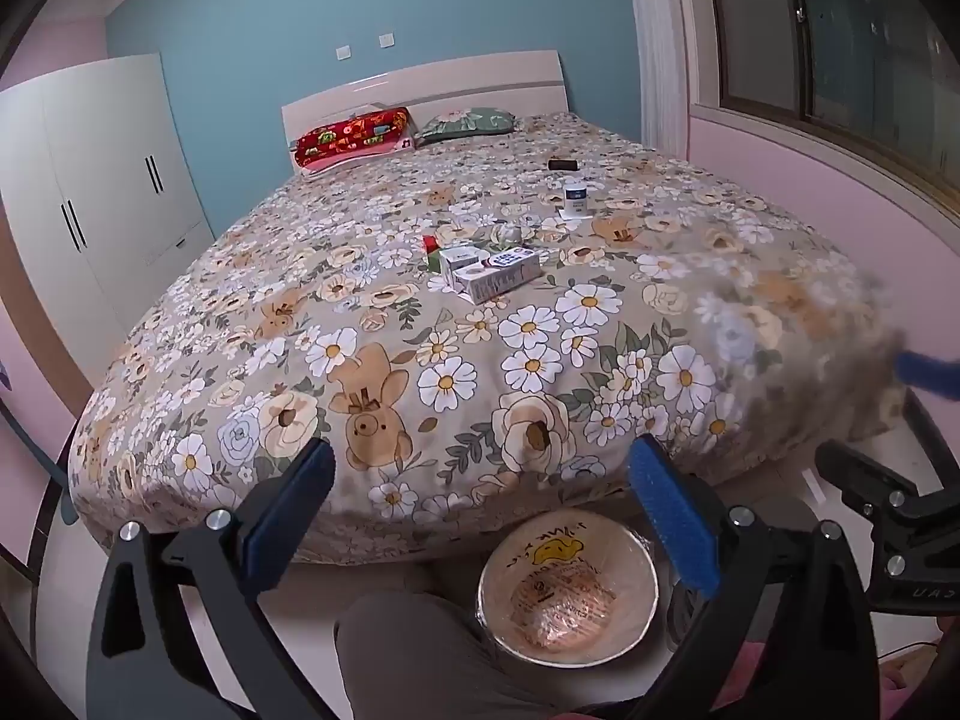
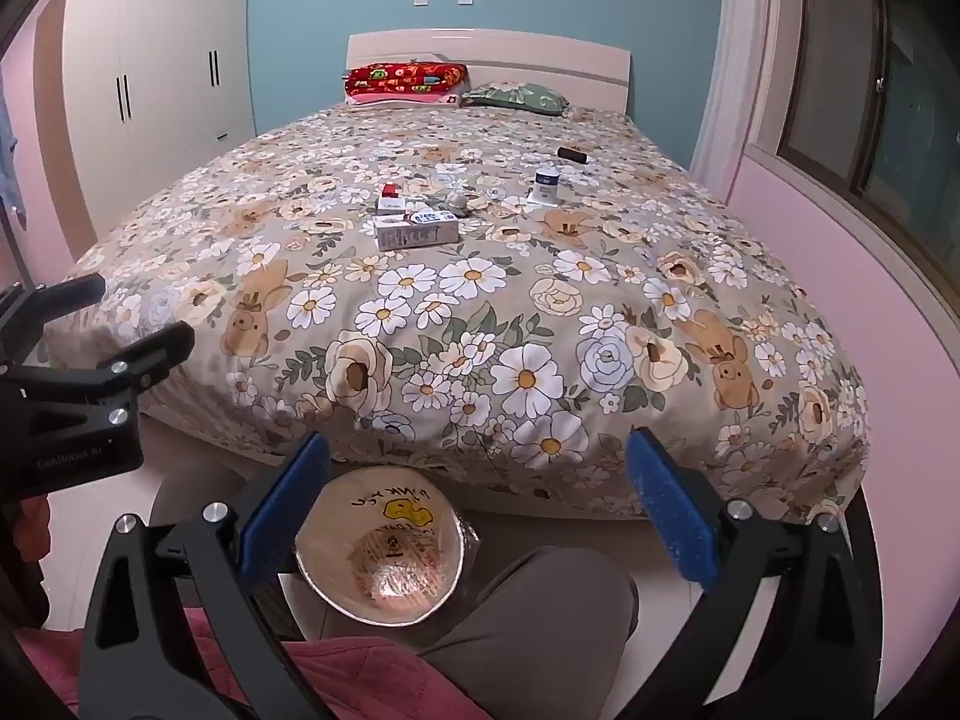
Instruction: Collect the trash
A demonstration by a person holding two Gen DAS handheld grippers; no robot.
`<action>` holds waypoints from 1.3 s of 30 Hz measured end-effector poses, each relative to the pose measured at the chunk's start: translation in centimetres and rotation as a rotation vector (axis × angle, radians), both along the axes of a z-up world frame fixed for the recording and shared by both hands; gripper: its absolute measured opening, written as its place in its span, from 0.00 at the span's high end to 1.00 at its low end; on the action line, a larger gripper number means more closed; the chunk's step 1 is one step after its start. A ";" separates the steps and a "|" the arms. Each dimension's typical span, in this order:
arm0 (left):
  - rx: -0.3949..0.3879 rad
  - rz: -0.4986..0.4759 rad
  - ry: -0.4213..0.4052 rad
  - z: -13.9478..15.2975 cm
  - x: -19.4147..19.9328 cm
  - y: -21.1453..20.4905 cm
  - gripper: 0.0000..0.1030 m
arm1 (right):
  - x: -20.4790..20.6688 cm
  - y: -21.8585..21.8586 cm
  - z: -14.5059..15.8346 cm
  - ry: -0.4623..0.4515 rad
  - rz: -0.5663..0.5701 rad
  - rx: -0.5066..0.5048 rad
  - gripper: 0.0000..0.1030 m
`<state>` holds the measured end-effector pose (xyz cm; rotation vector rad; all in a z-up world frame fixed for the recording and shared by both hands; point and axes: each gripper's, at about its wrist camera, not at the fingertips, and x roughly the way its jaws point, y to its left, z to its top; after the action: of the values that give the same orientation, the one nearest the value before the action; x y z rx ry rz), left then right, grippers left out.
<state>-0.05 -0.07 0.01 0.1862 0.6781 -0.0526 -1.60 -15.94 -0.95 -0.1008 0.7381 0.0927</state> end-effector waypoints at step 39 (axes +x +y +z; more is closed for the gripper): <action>-0.024 0.003 -0.015 0.6 0.3 0.0 0.04 | 0.0 -0.4 0.7 -0.026 -0.010 0.019 0.06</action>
<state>0.21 -0.09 0.63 0.1623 0.6629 -0.0569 -1.60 -16.38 -0.20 -0.0805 0.7118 0.0884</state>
